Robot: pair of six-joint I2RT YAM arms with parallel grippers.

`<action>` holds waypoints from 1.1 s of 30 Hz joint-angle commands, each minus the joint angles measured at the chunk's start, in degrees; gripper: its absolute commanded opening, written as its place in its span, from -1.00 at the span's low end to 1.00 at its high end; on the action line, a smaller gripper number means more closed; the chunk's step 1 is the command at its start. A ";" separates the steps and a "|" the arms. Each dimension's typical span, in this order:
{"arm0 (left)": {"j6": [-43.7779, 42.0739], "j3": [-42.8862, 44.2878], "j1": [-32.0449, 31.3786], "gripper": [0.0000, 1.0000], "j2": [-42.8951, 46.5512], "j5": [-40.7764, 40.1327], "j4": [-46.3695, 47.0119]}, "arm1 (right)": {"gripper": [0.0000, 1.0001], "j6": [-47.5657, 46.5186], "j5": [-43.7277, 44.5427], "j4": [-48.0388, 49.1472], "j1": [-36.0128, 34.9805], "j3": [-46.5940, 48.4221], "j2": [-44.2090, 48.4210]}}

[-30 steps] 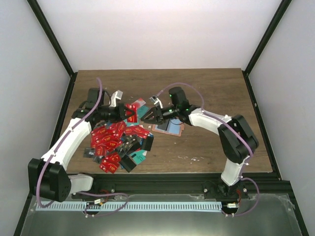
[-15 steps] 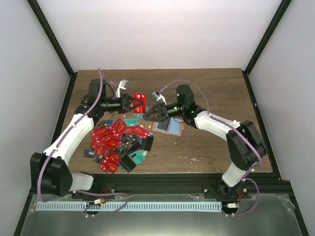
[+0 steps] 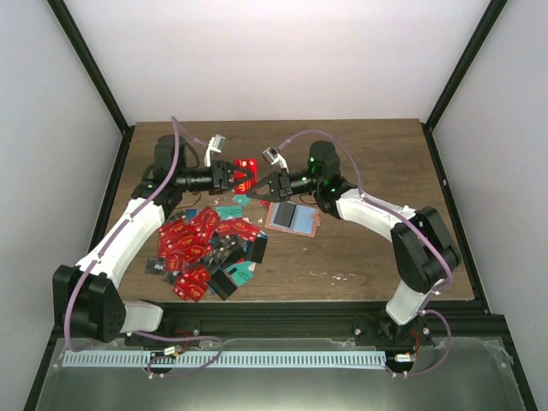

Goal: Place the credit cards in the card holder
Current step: Insert the credit card into the card holder.

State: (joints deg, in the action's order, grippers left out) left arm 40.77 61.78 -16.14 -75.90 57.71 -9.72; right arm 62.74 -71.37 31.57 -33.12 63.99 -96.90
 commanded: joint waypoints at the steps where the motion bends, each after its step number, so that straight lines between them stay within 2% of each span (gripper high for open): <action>1: -0.31 2.05 -0.39 -0.28 0.32 -0.50 -0.15 | -0.99 -1.25 -0.44 0.08 0.41 2.13 0.99; 2: -1.24 2.71 -0.38 -0.07 0.43 -1.53 -1.65 | -0.99 -1.83 -0.32 -0.67 0.53 1.92 1.43; 4: -2.91 3.76 -0.11 0.14 0.80 -3.01 -3.72 | -0.99 -2.19 0.04 -1.18 1.10 1.00 2.48; 6: -3.02 3.83 0.05 0.21 1.35 -3.64 -4.22 | -0.99 -2.22 0.10 -1.18 1.82 -0.22 3.40; 9: -2.73 2.94 0.14 0.20 2.73 -4.11 -3.75 | -0.99 -2.17 -0.08 -0.90 2.54 -1.70 4.68; 14: -1.13 -0.13 0.15 -0.04 4.22 -2.33 -0.20 | -0.99 -0.41 -1.30 2.13 2.71 -2.76 5.41; 19: -1.06 -0.79 0.08 -0.36 4.46 -0.95 2.04 | -0.99 0.45 -1.75 3.30 2.71 -2.73 5.41; 21: -1.05 -0.78 0.06 -0.57 4.37 -0.98 2.07 | -0.99 0.66 -1.94 3.47 2.71 -2.73 5.33; 23: -1.09 -0.97 0.07 -0.87 4.33 -1.29 1.98 | -0.99 0.78 -2.07 3.69 2.72 -2.81 5.32; 27: -1.08 -1.31 0.10 -0.92 4.59 -2.53 1.81 | -0.98 0.05 -1.94 2.04 2.84 -2.67 5.36; 31: -1.05 -1.07 -0.03 -0.92 3.91 -2.65 1.05 | -0.50 -7.70 1.24 -9.69 4.17 -1.94 6.46; 33: -2.07 -0.99 -0.19 -0.92 3.28 -2.77 -0.60 | -0.35 -13.67 4.69 -18.54 5.52 -2.01 7.96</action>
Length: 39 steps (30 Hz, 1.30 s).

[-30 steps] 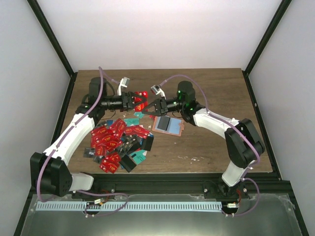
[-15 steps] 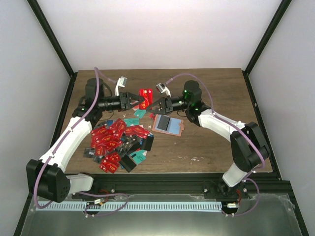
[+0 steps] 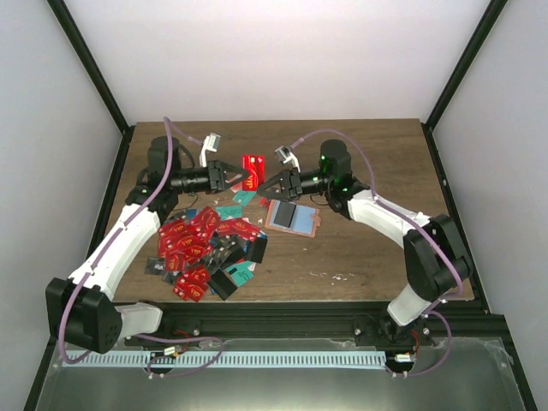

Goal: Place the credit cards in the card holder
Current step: Insert the credit card into the card holder.

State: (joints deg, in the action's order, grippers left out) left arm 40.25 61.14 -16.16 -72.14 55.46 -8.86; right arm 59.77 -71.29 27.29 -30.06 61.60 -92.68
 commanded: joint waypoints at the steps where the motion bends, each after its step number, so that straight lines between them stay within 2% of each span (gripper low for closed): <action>1: -2.57 -0.23 -0.33 -0.92 -0.92 -0.65 -2.50 | -0.33 -13.95 6.84 -21.13 3.21 0.30 4.56; 5: -6.34 -0.11 -1.73 -0.92 -3.03 -1.89 -6.00 | -0.33 -22.41 16.60 -35.97 6.88 -2.35 7.30; 11: -10.55 2.71 -5.65 -0.92 -9.88 -4.34 -8.72 | -0.35 -27.58 30.83 -48.54 10.79 -7.61 9.35; 20: -17.29 12.24 -11.65 -0.92 -23.59 -8.88 -15.85 | -0.33 -30.03 37.20 -50.58 13.03 -13.06 11.39; 30: -20.00 21.06 -13.57 -0.92 -36.64 -11.10 -20.66 | -0.33 -29.61 34.64 -47.74 13.47 -15.23 8.56; 39: -23.31 31.73 -13.63 -0.92 -47.54 -13.77 -28.24 | -0.37 -31.32 33.72 -47.37 13.53 -12.62 2.75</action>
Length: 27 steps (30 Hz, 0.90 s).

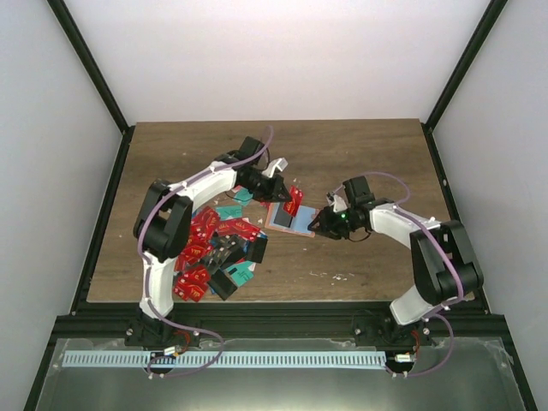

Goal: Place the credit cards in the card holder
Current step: Insert the credit card into the card holder.

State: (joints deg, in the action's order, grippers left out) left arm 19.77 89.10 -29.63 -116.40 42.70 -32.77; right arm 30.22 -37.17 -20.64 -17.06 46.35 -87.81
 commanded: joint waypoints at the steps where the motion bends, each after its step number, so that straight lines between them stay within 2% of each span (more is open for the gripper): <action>1: -2.95 4.32 -0.19 -0.92 -4.16 -0.97 -4.62 | -0.37 -1.85 -0.39 0.69 0.48 3.03 -3.15; 12: -2.13 5.29 -0.32 -0.92 -9.03 -3.36 -6.12 | -0.44 -2.17 -0.81 1.18 1.34 5.93 -10.96; 27: -1.38 5.56 -0.34 -0.92 -11.25 -3.28 -6.38 | -0.50 -2.27 -0.28 1.62 2.15 7.32 -14.99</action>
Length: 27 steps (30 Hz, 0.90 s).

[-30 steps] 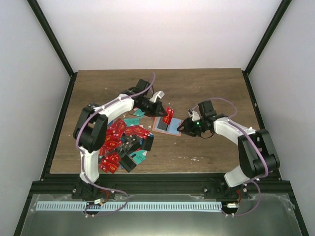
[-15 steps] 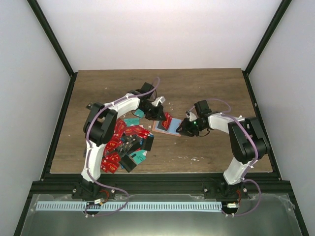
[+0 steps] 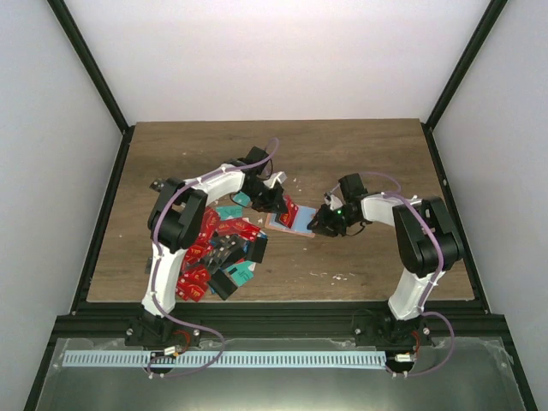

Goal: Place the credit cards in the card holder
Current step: Insert the credit card into the card holder.

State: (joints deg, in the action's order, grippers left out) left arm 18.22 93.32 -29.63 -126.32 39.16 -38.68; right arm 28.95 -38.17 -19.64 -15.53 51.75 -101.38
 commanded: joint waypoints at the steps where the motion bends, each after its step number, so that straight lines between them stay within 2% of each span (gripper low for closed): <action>1: 0.11 1.34 -0.32 -0.92 -1.44 0.38 -0.44 | -0.50 -1.00 0.80 0.60 0.65 2.07 -1.59; 27: 3.46 0.26 -0.74 -0.92 -2.61 6.42 4.94 | -0.53 -3.03 1.96 0.20 0.76 1.93 -3.65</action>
State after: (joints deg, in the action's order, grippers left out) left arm 20.95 93.34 -29.82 -127.57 44.05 -35.86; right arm 27.42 -38.98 -19.94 -15.27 53.74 -103.46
